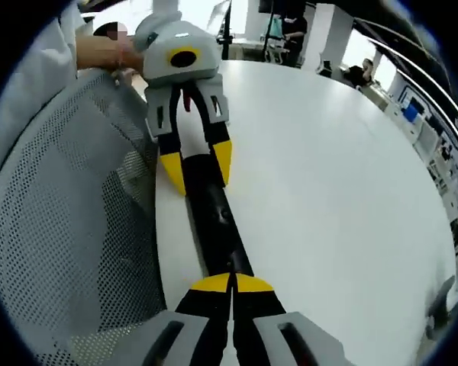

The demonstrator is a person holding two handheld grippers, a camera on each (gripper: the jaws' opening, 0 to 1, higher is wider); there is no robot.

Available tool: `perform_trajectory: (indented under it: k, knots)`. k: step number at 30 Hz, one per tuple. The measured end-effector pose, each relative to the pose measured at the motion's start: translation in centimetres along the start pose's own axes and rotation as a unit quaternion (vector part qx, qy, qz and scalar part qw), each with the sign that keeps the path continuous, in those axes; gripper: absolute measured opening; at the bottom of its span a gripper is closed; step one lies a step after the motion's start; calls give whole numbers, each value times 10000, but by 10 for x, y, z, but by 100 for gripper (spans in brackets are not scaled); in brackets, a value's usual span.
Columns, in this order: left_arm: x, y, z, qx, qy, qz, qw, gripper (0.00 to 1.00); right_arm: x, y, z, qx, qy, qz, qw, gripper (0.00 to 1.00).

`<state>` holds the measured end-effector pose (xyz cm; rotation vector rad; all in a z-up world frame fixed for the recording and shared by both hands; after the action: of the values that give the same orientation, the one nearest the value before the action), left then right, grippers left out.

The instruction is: Press the specified remote control buttons in sequence, fully releasing each button before pressing the next.

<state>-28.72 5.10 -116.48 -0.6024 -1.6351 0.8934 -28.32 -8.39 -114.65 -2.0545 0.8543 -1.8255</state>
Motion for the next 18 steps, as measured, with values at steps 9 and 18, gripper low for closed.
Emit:
perform_trajectory:
  k: [9,18]
  knots:
    - [0,0,1,-141,235,32,9996,24,1,-5,-8,286,-278,-84,9992,0]
    - [-1,0,-1,-55,239,64,9997,24,-9,-12,-7,535,-415,-367,9970,0]
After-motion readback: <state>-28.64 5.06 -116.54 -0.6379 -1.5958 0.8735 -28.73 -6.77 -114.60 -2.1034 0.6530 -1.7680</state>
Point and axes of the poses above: the point that each gripper's makers call its tool centre point, and the gripper's own axes: x roughly backward along the fingers, z roughly to its right, y roughly out of its underside, the point moved 4 cm from there along x, roughly backward along the fingers, and after that the axes turned 9 degrees about -y, right-handed, at the moved point
